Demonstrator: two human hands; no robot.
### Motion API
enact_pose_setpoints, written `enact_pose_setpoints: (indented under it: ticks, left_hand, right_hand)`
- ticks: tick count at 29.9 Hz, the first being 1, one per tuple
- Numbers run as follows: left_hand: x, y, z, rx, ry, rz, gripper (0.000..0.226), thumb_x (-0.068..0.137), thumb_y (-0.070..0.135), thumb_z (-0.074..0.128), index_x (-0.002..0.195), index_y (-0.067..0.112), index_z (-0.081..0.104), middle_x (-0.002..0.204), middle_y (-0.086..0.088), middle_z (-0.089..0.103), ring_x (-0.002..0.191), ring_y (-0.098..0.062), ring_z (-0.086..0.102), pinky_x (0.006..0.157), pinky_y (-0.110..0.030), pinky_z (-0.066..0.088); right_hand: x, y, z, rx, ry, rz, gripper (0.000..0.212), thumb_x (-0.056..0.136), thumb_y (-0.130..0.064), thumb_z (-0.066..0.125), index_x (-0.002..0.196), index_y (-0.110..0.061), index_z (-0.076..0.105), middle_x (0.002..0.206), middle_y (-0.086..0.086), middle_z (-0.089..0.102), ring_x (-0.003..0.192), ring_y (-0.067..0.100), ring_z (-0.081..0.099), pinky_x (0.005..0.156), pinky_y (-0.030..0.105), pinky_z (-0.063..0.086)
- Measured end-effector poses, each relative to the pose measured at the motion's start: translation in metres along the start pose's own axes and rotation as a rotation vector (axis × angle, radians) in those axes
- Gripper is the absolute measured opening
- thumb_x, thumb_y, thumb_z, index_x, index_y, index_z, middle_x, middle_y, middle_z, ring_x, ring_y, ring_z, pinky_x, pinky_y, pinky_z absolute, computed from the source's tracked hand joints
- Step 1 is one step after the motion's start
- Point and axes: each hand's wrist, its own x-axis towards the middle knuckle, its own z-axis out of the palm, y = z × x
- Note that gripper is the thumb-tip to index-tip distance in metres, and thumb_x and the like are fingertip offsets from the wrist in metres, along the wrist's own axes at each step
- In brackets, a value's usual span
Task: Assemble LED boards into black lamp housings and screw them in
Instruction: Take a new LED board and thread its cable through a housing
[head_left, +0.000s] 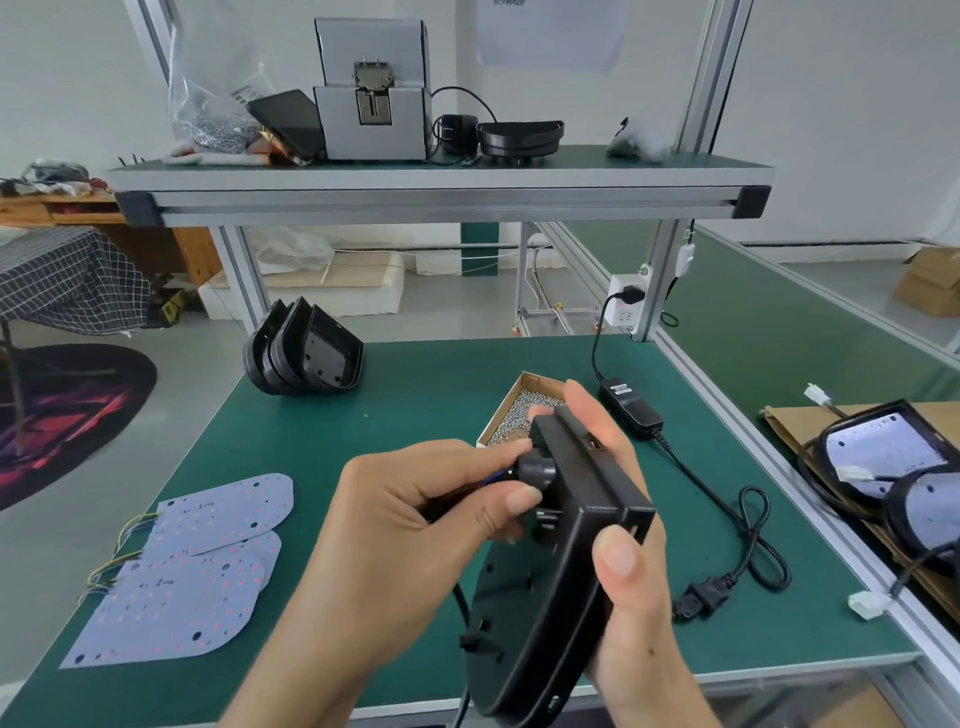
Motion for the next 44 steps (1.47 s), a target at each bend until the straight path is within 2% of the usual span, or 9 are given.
enact_pose_setpoints:
  ticks: [7, 11, 16, 20, 26, 33, 38, 41, 44]
  left_hand:
    - [0.008, 0.005, -0.010, 0.257, -0.070, 0.166, 0.023, 0.097, 0.039, 0.068, 0.118, 0.032, 0.075, 0.078, 0.008, 0.069, 0.072, -0.019, 0.066, 0.065, -0.033, 0.053]
    - [0.007, 0.002, -0.012, 0.293, -0.097, 0.170, 0.023, 0.096, 0.038, 0.067, 0.119, 0.033, 0.073, 0.079, 0.005, 0.068, 0.073, -0.022, 0.066, 0.064, -0.036, 0.054]
    - [0.002, -0.004, -0.012, 0.289, -0.111, 0.117, 0.031, 0.097, 0.041, 0.064, 0.128, 0.042, 0.069, 0.088, 0.005, 0.070, 0.083, -0.021, 0.067, 0.075, -0.034, 0.053]
    - [0.010, -0.001, -0.018, 0.377, -0.067, 0.155, 0.039, 0.090, 0.043, 0.068, 0.129, 0.038, 0.067, 0.087, 0.011, 0.070, 0.080, -0.016, 0.068, 0.072, -0.027, 0.052]
    - [0.012, 0.003, -0.011, 0.433, -0.111, 0.219, 0.026, 0.094, 0.036, 0.066, 0.107, 0.016, 0.077, 0.070, -0.002, 0.062, 0.066, -0.025, 0.058, 0.063, -0.038, 0.048]
    - [0.013, -0.002, -0.006, 0.369, -0.051, 0.249, 0.027, 0.091, 0.019, 0.075, 0.117, 0.013, 0.079, 0.072, 0.005, 0.064, 0.066, -0.018, 0.057, 0.063, -0.028, 0.048]
    - [0.011, -0.004, -0.003, 0.363, -0.034, 0.262, 0.030, 0.092, 0.018, 0.073, 0.121, 0.010, 0.077, 0.072, 0.004, 0.065, 0.067, -0.020, 0.058, 0.064, -0.029, 0.048]
    - [0.011, -0.001, -0.008, 0.390, -0.064, 0.206, 0.032, 0.093, 0.025, 0.072, 0.124, 0.017, 0.076, 0.075, 0.009, 0.067, 0.070, -0.015, 0.062, 0.067, -0.022, 0.048]
    - [0.007, 0.005, -0.008, 0.217, -0.045, 0.013, 0.027, 0.090, 0.039, 0.075, 0.115, 0.033, 0.079, 0.080, 0.010, 0.075, 0.071, -0.015, 0.072, 0.067, -0.023, 0.056]
  right_hand:
    - [0.007, -0.011, 0.003, -0.011, -0.009, -0.007, 0.098, 0.075, -0.080, 0.074, 0.157, -0.034, 0.044, 0.120, 0.019, 0.062, 0.105, 0.039, 0.060, 0.098, 0.075, 0.047]
    - [0.007, -0.012, 0.002, -0.048, -0.030, 0.007, 0.096, 0.073, -0.083, 0.072, 0.154, -0.040, 0.047, 0.131, 0.002, 0.066, 0.118, 0.025, 0.063, 0.105, 0.050, 0.053]
    - [0.006, -0.012, 0.003, -0.005, -0.018, 0.034, 0.087, 0.079, -0.081, 0.068, 0.153, -0.038, 0.050, 0.145, 0.010, 0.061, 0.140, 0.037, 0.052, 0.116, 0.068, 0.035]
    - [0.008, -0.016, 0.004, 0.023, -0.011, 0.086, 0.084, 0.080, -0.077, 0.070, 0.150, -0.035, 0.054, 0.146, 0.009, 0.062, 0.143, 0.030, 0.051, 0.121, 0.062, 0.032]
    - [0.005, -0.017, 0.003, 0.176, -0.010, 0.131, 0.089, 0.067, -0.076, 0.081, 0.143, -0.033, 0.063, 0.145, 0.021, 0.059, 0.137, 0.039, 0.054, 0.121, 0.065, 0.032]
    - [0.005, -0.014, 0.003, 0.096, -0.014, 0.093, 0.087, 0.072, -0.080, 0.074, 0.148, -0.041, 0.055, 0.148, 0.009, 0.060, 0.144, 0.031, 0.050, 0.121, 0.063, 0.031]
    - [0.004, -0.011, 0.006, 0.099, -0.001, 0.114, 0.084, 0.080, -0.075, 0.073, 0.152, -0.037, 0.052, 0.146, 0.012, 0.060, 0.141, 0.030, 0.054, 0.120, 0.054, 0.038]
    - [0.005, -0.010, 0.003, 0.085, 0.000, 0.109, 0.083, 0.081, -0.075, 0.072, 0.152, -0.038, 0.051, 0.148, 0.011, 0.059, 0.143, 0.032, 0.051, 0.120, 0.060, 0.033]
    - [0.006, -0.012, 0.001, 0.046, -0.009, 0.074, 0.085, 0.081, -0.077, 0.070, 0.153, -0.038, 0.050, 0.150, 0.009, 0.058, 0.145, 0.036, 0.048, 0.118, 0.068, 0.032]
